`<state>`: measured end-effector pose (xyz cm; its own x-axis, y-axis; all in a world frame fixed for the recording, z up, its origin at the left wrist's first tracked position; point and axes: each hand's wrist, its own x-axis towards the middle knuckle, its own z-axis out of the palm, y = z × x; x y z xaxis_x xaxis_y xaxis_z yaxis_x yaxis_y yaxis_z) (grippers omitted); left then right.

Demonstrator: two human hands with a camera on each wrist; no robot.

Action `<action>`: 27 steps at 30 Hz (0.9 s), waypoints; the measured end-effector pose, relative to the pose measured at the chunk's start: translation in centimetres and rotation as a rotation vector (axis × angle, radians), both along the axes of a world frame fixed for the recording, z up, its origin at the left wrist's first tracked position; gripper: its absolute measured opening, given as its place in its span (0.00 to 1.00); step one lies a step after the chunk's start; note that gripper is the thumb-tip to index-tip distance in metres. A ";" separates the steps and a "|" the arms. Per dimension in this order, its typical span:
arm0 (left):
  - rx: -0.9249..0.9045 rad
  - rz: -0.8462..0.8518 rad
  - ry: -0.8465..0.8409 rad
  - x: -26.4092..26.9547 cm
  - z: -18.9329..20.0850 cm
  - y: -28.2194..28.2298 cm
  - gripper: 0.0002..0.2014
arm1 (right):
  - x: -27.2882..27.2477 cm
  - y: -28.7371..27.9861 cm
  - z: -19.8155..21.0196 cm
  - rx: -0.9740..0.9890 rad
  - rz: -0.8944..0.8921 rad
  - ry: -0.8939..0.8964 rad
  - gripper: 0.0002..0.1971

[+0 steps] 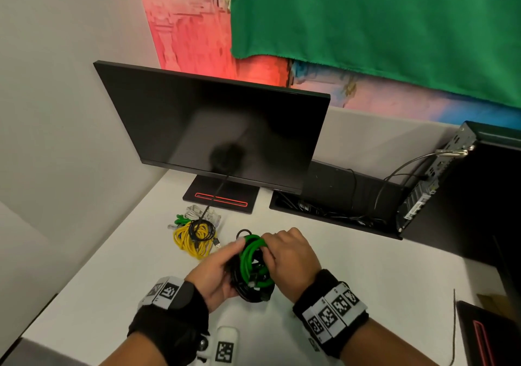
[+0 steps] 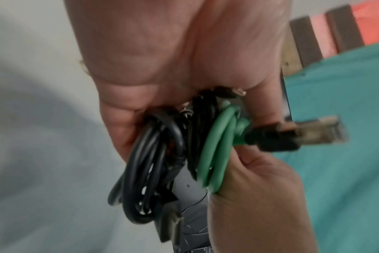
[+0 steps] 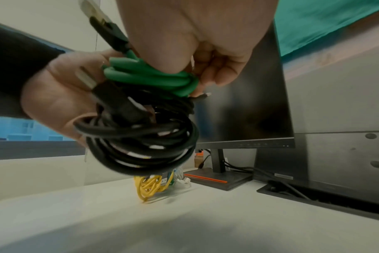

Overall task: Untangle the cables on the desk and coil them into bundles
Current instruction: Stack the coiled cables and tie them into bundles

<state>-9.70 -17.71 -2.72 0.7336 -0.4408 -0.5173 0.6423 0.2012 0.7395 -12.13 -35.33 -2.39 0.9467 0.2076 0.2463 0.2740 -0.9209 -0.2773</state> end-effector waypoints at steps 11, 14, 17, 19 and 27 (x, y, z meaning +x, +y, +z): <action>0.231 0.030 -0.268 -0.4 -1.4 0.8 0.16 | -1.4 -1.4 -0.6 0.500 0.002 0.262 0.19; 0.288 0.000 -0.331 0.1 -2.0 1.6 0.22 | -2.2 -5.9 -1.8 0.713 -0.291 0.230 0.07; 0.313 -0.021 -0.350 0.1 -2.8 1.9 0.20 | -4.1 -10.9 -4.0 0.469 -0.527 0.455 0.03; 0.323 -0.034 -0.343 -0.1 -3.4 1.9 0.20 | -5.7 -12.2 -6.1 0.265 -0.548 0.657 0.06; 0.342 -0.111 -0.318 -1.0 -4.9 0.6 0.23 | -7.4 -9.0 -9.6 0.247 -0.569 0.687 0.08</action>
